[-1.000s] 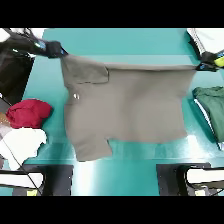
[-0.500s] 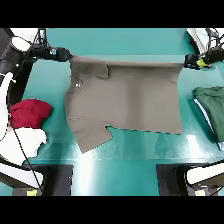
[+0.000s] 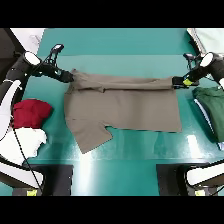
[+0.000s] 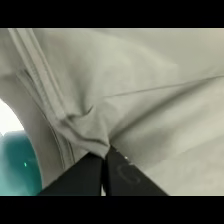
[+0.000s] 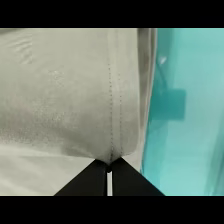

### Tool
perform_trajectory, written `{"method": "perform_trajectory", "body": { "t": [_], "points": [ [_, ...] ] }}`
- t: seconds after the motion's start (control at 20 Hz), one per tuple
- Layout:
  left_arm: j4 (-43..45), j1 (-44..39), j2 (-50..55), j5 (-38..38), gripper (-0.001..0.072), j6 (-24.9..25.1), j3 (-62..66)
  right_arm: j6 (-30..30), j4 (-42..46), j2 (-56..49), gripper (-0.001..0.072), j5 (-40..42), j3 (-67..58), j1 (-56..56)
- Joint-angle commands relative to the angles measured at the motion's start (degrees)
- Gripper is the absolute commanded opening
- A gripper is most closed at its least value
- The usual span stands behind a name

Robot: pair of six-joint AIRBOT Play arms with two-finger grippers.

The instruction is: Fold the shirts.

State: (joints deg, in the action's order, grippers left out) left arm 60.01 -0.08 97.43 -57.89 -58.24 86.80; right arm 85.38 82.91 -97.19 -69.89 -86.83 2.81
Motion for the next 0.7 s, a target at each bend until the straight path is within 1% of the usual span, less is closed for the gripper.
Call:
{"method": "perform_trajectory", "body": {
  "t": [0.0,0.05,0.1,0.15,0.2,0.25,0.3,0.35,0.4,0.45,0.55,0.65],
  "points": [
    [0.5,0.0,0.0,-2.7,0.0027,-0.7,-2.0,0.3,-0.8,0.0,0.0017,0.6,3.3,1.2],
    [0.7,0.0,0.0,-4.3,0.0028,-2.3,-2.1,0.3,-0.8,0.0,0.0021,-0.2,3.1,1.4],
    [1.1,0.0,0.0,-6.0,0.0028,-4.0,-2.1,0.3,-0.8,0.0,0.0054,-2.0,2.4,1.4],
    [1.4,0.0,0.0,-7.7,0.0029,-5.1,-2.1,0.3,-0.9,0.0,0.0288,-4.2,1.4,1.4],
    [1.6,0.0,-0.1,-9.5,0.0029,-5.7,-2.1,0.3,-0.9,0.0,0.0474,-6.9,0.1,1.4],
    [2.2,0.0,-0.2,-11.0,0.003,-6.3,-2.1,0.3,-0.8,0.0,0.0485,-10.0,-1.5,1.2],
    [3.0,0.0,-0.5,-12.2,0.0111,-6.3,-2.1,0.2,-0.9,0.1,0.0485,-12.2,-3.0,1.0],
    [3.2,0.0,-0.6,-13.5,0.0552,-6.4,-1.9,0.2,-0.9,0.6,0.0484,-14.1,-4.2,0.7],
    [3.8,0.0,-0.6,-14.5,0.0703,-7.6,-1.7,0.3,-0.9,1.5,0.0484,-14.3,-4.3,0.7],
    [4.9,0.0,-0.6,-15.3,0.0675,-7.9,-1.3,0.3,-0.9,2.7,0.0482,-14.2,-3.9,0.7],
    [8.5,0.1,-0.6,-17.0,0.0675,-11.9,-0.3,0.2,-0.9,5.6,0.0481,-14.4,-1.9,0.6],
    [9.5,1.5,-1.9,-21.9,0.0674,-14.4,0.1,0.2,-0.9,9.7,0.0481,-14.5,2.2,0.6]
  ]
}}
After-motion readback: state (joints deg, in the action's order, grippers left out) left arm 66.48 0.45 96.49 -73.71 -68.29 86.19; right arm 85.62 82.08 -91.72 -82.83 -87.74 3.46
